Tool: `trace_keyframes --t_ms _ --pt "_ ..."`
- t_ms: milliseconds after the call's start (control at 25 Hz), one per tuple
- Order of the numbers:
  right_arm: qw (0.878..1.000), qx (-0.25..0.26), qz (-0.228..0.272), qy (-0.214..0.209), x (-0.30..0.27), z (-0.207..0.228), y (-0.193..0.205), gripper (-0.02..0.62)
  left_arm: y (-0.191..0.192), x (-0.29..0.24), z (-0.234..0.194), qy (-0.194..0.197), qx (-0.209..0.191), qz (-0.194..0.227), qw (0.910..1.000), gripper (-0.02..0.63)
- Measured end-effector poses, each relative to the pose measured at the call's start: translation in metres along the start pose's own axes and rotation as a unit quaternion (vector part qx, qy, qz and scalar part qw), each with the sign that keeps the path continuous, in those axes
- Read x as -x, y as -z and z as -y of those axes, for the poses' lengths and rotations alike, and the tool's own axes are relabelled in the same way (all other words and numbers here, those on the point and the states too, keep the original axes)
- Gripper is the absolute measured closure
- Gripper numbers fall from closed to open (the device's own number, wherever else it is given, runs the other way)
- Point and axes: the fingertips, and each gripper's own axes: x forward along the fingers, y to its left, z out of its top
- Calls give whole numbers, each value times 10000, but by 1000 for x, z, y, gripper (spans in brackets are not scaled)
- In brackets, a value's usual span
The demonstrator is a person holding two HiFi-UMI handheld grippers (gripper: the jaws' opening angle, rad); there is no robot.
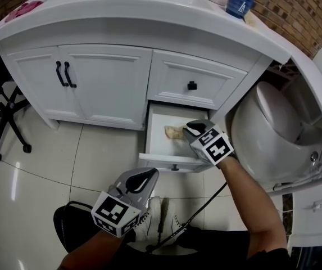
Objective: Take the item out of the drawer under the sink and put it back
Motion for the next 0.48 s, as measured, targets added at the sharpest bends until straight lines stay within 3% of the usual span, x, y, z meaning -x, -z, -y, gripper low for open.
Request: trace_keyframes --t_ms 120,320,480 --pt "9966 689 -434 104 -24 20 0 532 -1 1 -2 -22 7 2 10000 600" --pt "9791 1536 -1263 -419 -70 16 31 502 0 3 -9 -108 29 9 9999 600" --pt "9721 1694 -1434 -765 -92 3 50 495 -1 3 -13 -140 41 21 9999 600"
